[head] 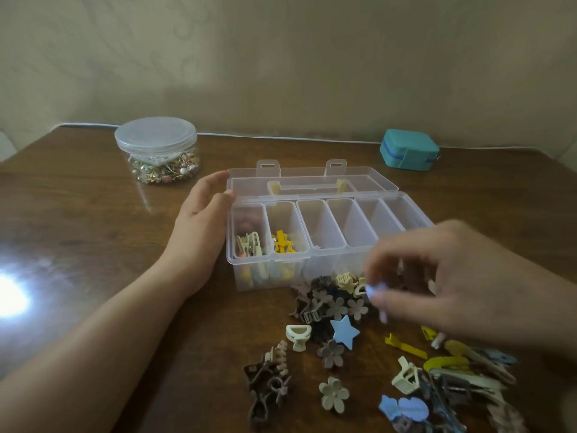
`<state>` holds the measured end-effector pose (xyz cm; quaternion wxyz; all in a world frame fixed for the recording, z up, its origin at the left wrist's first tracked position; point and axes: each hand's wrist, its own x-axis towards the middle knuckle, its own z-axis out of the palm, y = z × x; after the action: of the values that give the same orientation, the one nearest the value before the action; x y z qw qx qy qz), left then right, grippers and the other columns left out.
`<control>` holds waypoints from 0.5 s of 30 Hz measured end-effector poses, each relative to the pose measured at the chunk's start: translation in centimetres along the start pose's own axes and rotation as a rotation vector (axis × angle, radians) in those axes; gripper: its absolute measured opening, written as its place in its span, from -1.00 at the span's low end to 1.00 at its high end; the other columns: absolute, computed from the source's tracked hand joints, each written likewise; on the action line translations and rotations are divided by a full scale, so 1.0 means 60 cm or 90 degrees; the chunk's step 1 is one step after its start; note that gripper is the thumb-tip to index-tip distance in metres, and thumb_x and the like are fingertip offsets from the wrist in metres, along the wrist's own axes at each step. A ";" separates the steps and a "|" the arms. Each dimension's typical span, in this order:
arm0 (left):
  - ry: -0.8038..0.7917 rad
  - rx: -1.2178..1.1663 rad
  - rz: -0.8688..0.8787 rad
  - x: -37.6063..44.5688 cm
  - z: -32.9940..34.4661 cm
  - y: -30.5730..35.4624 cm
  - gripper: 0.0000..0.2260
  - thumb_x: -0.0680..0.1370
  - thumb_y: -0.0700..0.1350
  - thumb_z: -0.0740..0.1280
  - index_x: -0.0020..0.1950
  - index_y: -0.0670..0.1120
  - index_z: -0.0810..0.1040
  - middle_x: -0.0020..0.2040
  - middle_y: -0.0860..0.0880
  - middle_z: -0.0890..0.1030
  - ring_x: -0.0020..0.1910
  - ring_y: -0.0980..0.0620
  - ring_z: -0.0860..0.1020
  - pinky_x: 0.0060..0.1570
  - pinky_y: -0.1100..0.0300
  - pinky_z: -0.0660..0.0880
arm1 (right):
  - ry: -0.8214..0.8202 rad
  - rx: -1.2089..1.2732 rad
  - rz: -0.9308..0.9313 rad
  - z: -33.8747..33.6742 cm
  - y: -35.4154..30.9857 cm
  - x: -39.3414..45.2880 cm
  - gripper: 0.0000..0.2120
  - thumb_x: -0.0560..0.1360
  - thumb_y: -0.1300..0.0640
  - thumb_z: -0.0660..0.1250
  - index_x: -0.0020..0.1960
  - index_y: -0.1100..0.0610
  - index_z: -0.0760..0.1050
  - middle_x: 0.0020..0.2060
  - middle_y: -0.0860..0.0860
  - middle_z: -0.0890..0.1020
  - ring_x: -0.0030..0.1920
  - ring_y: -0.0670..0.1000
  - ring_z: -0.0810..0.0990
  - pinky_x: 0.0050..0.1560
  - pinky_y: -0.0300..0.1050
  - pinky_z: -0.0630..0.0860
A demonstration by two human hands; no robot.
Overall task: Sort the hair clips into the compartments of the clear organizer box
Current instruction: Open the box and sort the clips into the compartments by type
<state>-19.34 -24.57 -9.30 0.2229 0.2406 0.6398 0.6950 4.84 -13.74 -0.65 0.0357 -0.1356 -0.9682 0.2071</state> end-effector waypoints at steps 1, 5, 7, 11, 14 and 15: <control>-0.001 -0.002 0.000 0.000 0.000 0.000 -0.67 0.67 -0.18 0.18 0.44 0.00 0.42 0.10 -0.01 0.68 -0.13 0.10 0.71 -0.20 0.23 0.63 | 0.078 0.102 -0.005 0.001 -0.002 0.005 -0.95 0.40 -0.05 0.41 -0.17 -0.15 0.54 -0.22 -0.24 0.62 -0.34 -0.19 0.58 -0.45 -0.41 0.43; -0.009 -0.016 0.003 -0.001 0.000 0.002 -0.72 0.68 -0.19 0.16 0.37 0.01 0.44 -0.15 0.14 0.74 -0.18 0.13 0.71 -0.23 0.25 0.63 | 0.281 0.241 0.011 0.023 -0.006 0.023 -0.87 0.40 0.00 0.43 -0.05 -0.10 0.60 -0.20 -0.21 0.66 -0.49 0.09 0.52 -0.53 -0.12 0.48; -0.010 -0.022 0.001 -0.001 0.000 0.002 -0.72 0.68 -0.19 0.17 0.37 0.00 0.44 -0.15 0.13 0.74 -0.16 0.12 0.71 -0.22 0.23 0.63 | 0.236 0.199 0.024 0.029 -0.003 0.028 -0.81 0.44 0.01 0.41 0.05 -0.13 0.59 -0.34 -0.43 0.59 -0.55 0.11 0.48 -0.57 -0.23 0.42; -0.007 -0.016 0.000 -0.001 0.001 0.002 -0.69 0.68 -0.18 0.17 0.41 0.00 0.43 -0.02 0.04 0.71 -0.14 0.10 0.72 -0.18 0.21 0.63 | 0.209 0.126 0.016 0.017 0.002 0.020 -0.85 0.45 0.04 0.40 -0.03 -0.17 0.59 -0.30 -0.48 0.57 -0.53 -0.05 0.50 -0.54 -0.43 0.39; -0.004 -0.010 0.000 0.000 0.001 0.001 -0.67 0.67 -0.17 0.18 0.44 0.00 0.43 0.06 0.00 0.69 -0.10 0.08 0.72 -0.13 0.15 0.61 | 0.100 0.026 0.009 -0.003 0.012 0.005 -0.95 0.42 -0.02 0.40 -0.14 -0.18 0.58 -0.20 -0.42 0.58 -0.39 -0.23 0.55 -0.46 -0.44 0.41; -0.003 -0.011 -0.001 0.000 0.001 0.001 -0.67 0.67 -0.17 0.18 0.44 0.00 0.43 0.08 -0.02 0.69 -0.08 0.07 0.72 -0.11 0.13 0.60 | 0.000 -0.040 0.018 -0.006 0.015 0.000 -0.93 0.42 -0.09 0.39 -0.10 -0.22 0.58 -0.19 -0.44 0.56 -0.28 -0.33 0.54 -0.41 -0.43 0.41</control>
<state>-19.32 -24.55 -9.26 0.2269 0.2396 0.6337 0.6997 5.10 -12.85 -0.71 0.0289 -0.1503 -0.9722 0.1772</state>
